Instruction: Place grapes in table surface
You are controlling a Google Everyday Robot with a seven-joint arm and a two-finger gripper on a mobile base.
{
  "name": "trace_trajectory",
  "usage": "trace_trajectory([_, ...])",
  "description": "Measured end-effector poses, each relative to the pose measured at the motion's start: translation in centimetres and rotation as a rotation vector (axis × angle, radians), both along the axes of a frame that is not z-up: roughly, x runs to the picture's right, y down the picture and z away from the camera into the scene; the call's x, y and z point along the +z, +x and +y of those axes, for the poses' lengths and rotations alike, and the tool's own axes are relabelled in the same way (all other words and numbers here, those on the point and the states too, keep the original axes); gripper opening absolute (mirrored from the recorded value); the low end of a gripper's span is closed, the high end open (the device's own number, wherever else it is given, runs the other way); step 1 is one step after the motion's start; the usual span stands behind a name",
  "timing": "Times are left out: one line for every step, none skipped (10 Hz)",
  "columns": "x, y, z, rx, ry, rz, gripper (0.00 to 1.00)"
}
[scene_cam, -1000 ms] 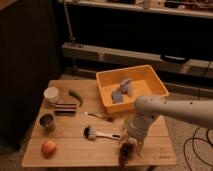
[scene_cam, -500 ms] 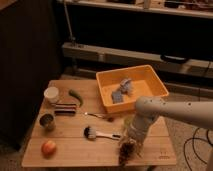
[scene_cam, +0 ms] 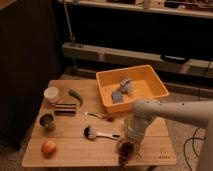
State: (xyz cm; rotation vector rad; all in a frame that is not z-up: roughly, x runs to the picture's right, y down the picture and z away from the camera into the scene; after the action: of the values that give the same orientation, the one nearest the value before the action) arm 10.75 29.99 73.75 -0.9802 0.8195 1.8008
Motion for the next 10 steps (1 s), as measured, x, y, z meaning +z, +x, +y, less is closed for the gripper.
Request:
trace_trajectory([0.2,-0.1,0.0,0.0,-0.001,0.004,0.65])
trace_trajectory([0.4,-0.1,0.0,-0.001,-0.002,0.009,0.65])
trace_trajectory([0.6,-0.2,0.1,-0.001,-0.004,0.012,0.65])
trace_trajectory([0.8,-0.2,0.2,0.0,-0.006,0.016,0.63])
trace_trajectory([1.0,0.0,0.4,0.0,-0.012,0.021,0.58])
trace_trajectory([1.4,0.0,0.7,-0.002,-0.027,0.028,0.47])
trace_trajectory([1.6,-0.1,0.8,-0.002,-0.034,0.032,0.36])
trace_trajectory([1.6,-0.1,1.0,0.001,-0.037,0.034,0.28])
trace_trajectory([1.3,0.1,0.8,0.01,-0.033,0.039,0.16])
trace_trajectory([0.8,0.1,0.5,0.013,-0.027,0.044,0.07])
